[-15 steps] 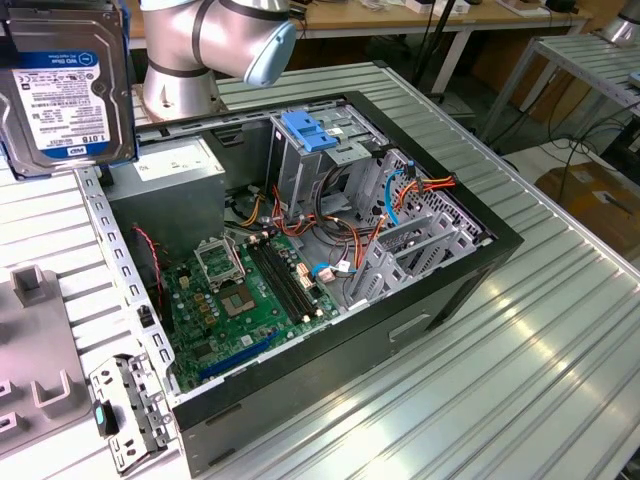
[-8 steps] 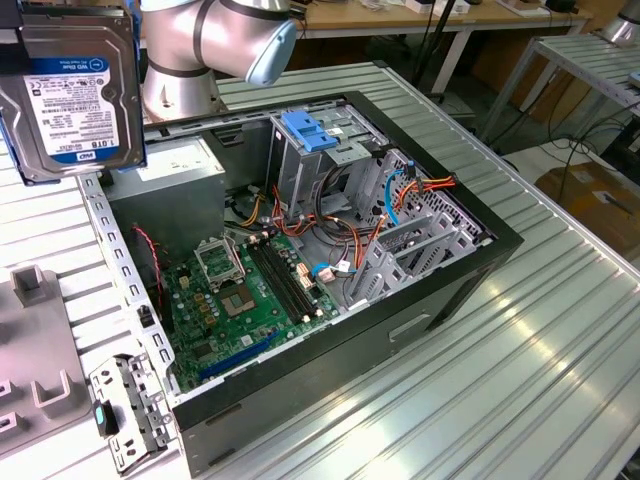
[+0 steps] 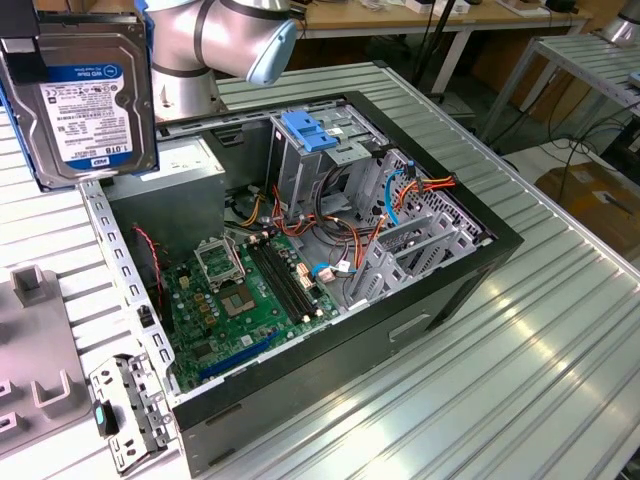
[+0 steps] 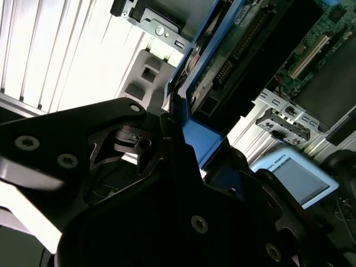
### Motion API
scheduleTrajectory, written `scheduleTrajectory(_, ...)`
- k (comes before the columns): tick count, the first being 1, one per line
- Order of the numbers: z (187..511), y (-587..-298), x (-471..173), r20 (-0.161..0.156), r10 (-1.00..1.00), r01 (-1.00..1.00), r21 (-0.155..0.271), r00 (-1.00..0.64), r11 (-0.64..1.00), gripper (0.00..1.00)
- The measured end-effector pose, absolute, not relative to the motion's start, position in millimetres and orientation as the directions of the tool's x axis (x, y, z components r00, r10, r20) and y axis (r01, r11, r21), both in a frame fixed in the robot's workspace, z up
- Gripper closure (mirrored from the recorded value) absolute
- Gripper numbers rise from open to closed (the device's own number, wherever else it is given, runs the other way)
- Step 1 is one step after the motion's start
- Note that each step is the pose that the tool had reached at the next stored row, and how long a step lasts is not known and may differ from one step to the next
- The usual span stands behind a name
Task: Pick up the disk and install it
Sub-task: 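Pick up the disk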
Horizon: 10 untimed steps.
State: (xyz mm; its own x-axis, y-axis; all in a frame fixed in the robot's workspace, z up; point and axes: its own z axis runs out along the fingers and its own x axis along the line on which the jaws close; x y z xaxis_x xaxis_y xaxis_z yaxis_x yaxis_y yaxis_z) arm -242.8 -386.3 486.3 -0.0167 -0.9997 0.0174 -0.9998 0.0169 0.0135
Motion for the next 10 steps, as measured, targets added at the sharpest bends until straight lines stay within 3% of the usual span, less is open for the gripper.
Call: scheduleTrajectory(10,486.0,-386.2,-215.9,0.018,-1.000,-1.000,0.011,-0.017,0.017,0.63)
